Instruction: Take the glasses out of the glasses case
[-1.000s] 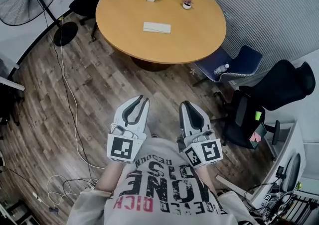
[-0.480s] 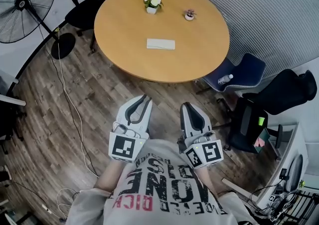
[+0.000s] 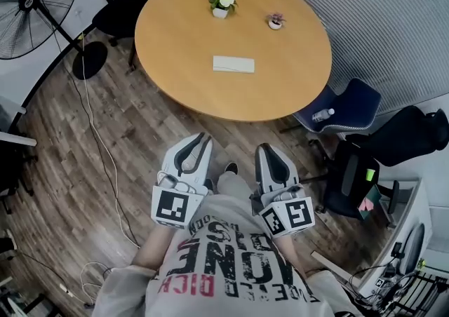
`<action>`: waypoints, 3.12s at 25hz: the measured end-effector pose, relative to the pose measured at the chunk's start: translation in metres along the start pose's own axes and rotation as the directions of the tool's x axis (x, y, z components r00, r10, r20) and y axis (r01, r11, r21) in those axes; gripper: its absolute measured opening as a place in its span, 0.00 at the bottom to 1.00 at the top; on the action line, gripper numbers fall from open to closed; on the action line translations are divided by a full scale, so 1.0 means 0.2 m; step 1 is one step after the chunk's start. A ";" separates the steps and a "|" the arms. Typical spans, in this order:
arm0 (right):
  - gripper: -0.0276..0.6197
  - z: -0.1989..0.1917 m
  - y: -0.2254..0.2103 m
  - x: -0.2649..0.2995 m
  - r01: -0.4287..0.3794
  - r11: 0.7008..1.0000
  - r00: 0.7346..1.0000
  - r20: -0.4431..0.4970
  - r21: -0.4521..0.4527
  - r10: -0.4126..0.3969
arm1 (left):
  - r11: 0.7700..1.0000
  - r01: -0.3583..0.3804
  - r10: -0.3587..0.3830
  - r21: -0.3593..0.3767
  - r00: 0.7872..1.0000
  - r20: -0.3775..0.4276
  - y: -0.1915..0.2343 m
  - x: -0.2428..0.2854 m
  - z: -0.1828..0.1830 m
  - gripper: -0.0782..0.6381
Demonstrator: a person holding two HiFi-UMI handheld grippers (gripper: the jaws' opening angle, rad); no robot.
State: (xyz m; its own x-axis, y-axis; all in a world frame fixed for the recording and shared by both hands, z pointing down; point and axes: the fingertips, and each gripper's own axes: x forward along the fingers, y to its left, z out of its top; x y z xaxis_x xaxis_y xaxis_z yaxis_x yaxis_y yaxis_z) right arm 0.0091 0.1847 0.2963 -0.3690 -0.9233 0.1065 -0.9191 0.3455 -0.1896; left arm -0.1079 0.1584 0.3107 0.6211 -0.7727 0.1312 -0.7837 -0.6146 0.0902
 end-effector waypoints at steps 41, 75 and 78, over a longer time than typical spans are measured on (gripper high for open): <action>0.08 0.11 -0.74 0.83 -0.125 0.992 0.988 -0.093 0.016 0.126 | 0.974 -0.224 0.225 -0.026 0.974 0.024 0.42 0.88 0.06 0.18; 0.08 0.08 -0.96 1.30 -0.034 0.999 0.989 -0.144 0.032 0.039 | 0.986 -0.164 0.160 -0.036 0.983 -0.087 0.83 1.29 0.00 0.18; 0.08 0.07 -0.99 1.30 -0.048 0.999 0.987 -0.149 0.018 0.050 | 0.983 -0.179 0.175 -0.029 0.980 -0.098 0.83 1.30 -0.02 0.18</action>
State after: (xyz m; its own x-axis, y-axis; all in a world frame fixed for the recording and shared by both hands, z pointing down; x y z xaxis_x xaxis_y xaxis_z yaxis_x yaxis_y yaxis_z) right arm 0.0966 -0.1268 0.3481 -0.4313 -0.8693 0.2414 -0.8976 0.3864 -0.2122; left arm -0.0768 -0.1443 0.3645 0.4701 -0.8490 0.2414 -0.8821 -0.4617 0.0940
